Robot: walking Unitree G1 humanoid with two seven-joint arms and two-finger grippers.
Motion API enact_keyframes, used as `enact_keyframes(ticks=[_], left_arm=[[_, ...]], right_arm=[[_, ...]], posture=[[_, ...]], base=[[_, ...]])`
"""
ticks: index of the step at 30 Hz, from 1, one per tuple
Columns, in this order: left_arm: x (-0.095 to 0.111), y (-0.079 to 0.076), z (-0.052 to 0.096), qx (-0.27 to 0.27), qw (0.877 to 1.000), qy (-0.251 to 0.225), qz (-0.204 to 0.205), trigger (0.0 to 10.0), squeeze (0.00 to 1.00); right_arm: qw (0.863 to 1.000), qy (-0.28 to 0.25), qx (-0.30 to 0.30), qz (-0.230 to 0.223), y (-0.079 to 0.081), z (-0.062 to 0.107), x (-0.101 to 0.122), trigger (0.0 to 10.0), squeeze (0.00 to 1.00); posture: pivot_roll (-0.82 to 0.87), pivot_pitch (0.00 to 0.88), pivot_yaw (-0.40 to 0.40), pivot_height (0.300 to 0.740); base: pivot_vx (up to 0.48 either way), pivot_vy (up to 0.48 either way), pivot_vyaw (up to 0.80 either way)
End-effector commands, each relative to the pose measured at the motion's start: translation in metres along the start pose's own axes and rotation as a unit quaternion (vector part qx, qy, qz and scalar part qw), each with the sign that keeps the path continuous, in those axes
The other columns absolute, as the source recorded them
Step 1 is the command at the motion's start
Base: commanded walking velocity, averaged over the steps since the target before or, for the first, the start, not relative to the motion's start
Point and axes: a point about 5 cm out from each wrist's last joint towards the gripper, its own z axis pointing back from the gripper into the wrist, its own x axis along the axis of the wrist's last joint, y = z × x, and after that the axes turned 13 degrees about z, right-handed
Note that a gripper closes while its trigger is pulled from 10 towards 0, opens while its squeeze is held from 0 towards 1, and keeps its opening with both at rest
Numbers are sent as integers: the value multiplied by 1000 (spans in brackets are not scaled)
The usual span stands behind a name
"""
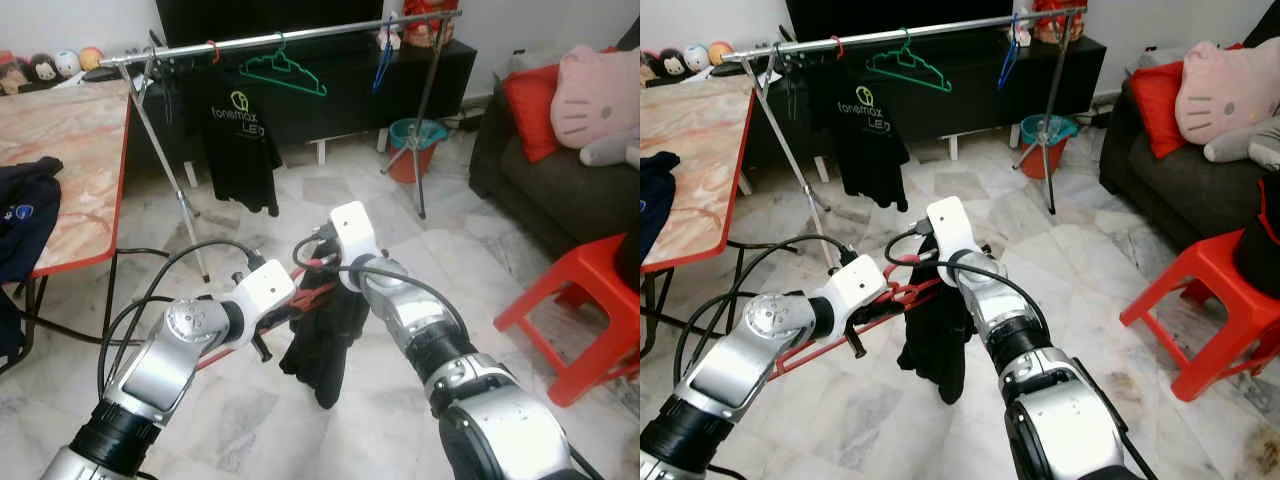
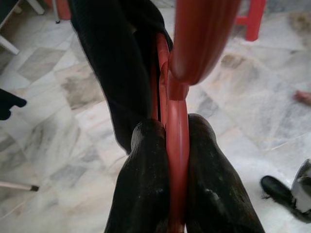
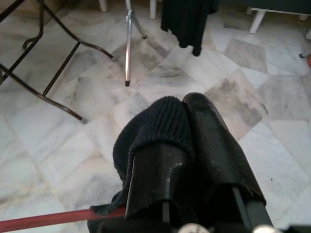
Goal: Hang hanger
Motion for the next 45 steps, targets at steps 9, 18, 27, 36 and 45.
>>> enact_keyframes(ticks=[9, 18, 27, 36, 45], left_arm=[[-3, 6, 0, 25, 1000, 2, 12, 10000, 0], [-12, 27, 1, 124, 991, 41, -1, 10000, 0], [5, 5, 3, 11, 998, -47, 42, 10000, 0], [-3, -7, 14, -67, 996, -24, 52, 10000, 0], [-3, -7, 14, -70, 996, -29, 51, 10000, 0]], right_arm=[[999, -23, 25, 8, 6, 5, 12, 10000, 0], [1000, -19, 9, 21, 3, 10, 14, 10000, 0], [999, -16, 11, 25, 5, 12, 12, 10000, 0], [999, -15, 8, 34, 3, 12, 12, 10000, 0], [998, -24, 26, 56, 2, 13, 17, 10000, 0]], posture=[[86, 0, -7, 740], [85, 0, -8, 740], [87, 0, -8, 740], [88, 0, -10, 740], [87, 0, -11, 740]], base=[[0, 0, 0], [0, 0, 0], [0, 0, 0], [0, 0, 0], [0, 0, 0]])
